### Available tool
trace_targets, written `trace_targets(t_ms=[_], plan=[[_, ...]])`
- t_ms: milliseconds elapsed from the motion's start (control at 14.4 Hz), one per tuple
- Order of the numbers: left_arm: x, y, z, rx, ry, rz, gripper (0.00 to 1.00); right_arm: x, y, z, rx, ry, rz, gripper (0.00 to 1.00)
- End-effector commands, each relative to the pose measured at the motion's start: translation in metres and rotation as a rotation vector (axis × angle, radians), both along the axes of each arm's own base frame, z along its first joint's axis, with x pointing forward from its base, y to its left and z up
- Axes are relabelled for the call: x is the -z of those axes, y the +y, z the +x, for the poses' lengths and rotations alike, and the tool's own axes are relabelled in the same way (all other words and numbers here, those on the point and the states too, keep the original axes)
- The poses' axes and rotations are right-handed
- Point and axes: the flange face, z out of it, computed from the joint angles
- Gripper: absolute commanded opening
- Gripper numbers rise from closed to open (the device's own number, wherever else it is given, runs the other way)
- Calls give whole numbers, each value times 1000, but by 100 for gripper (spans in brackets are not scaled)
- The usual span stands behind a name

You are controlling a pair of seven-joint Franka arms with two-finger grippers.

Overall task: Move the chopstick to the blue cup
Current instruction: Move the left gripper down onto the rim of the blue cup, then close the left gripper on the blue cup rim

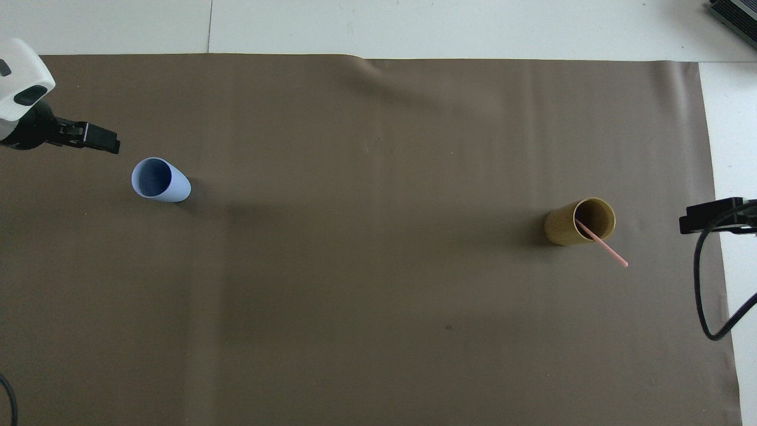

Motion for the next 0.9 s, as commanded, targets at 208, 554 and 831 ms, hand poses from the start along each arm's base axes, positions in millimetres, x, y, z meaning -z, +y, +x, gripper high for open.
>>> trace_targets(t_ms=[208,554,831], plan=[[96,14,0,17,26,-13,100,0,-2,-9,11,1,-4,100],[134,12,-9,16,60,-13,100,-1,-1,-9,13,1,-2,100],[149,6,-11,14,50,-13,81,0,0,-9,13,2,-2,100]])
